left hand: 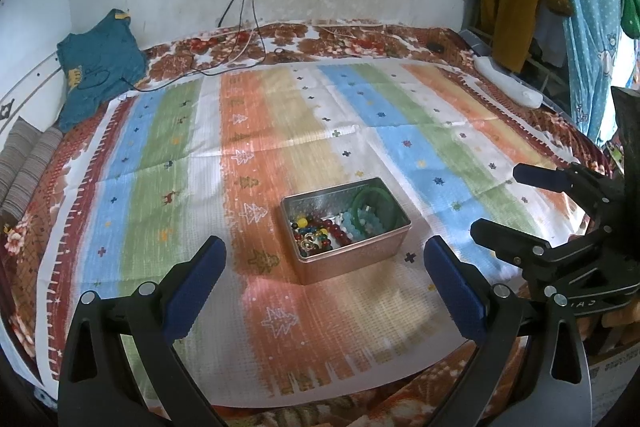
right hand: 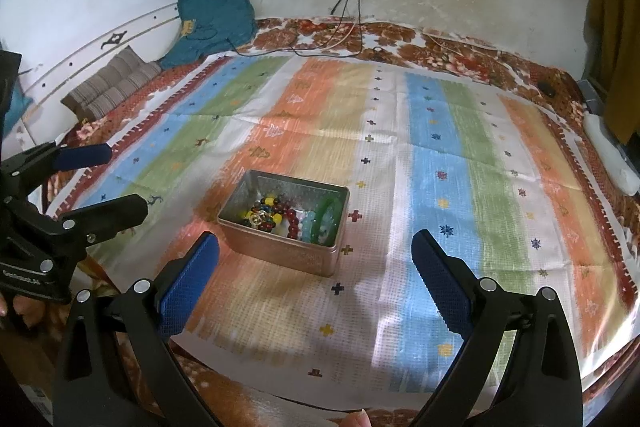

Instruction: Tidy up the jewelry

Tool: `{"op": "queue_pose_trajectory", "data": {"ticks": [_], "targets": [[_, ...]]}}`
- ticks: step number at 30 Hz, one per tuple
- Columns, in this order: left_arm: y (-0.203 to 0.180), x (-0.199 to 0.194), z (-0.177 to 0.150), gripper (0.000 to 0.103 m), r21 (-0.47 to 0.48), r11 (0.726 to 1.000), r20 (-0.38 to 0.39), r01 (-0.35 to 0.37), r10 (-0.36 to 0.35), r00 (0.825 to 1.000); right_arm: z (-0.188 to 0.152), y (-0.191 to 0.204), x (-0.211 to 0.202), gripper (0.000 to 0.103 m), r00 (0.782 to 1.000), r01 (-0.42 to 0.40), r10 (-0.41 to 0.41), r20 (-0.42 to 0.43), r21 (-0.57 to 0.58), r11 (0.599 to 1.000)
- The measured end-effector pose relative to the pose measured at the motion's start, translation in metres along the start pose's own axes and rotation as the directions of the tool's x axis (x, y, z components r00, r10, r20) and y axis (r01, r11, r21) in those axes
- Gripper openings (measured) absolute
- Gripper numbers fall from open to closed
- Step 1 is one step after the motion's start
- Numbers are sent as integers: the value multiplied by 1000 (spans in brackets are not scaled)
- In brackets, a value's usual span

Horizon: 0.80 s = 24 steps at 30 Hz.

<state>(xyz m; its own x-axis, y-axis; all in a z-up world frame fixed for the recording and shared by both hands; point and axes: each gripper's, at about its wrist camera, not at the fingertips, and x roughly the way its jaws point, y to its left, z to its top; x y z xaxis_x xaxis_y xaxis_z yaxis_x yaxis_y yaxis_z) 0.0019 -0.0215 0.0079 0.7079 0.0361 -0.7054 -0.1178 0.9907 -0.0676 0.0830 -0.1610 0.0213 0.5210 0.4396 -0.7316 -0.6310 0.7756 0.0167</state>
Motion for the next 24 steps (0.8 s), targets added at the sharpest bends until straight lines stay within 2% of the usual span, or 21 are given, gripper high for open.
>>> {"op": "queue_pose_trajectory", "data": {"ticks": [24], "targets": [[-6, -5, -3, 97, 11, 1000, 22, 2, -2, 1000, -1, 2, -8, 98, 999, -18, 18, 38, 11, 1000]]}}
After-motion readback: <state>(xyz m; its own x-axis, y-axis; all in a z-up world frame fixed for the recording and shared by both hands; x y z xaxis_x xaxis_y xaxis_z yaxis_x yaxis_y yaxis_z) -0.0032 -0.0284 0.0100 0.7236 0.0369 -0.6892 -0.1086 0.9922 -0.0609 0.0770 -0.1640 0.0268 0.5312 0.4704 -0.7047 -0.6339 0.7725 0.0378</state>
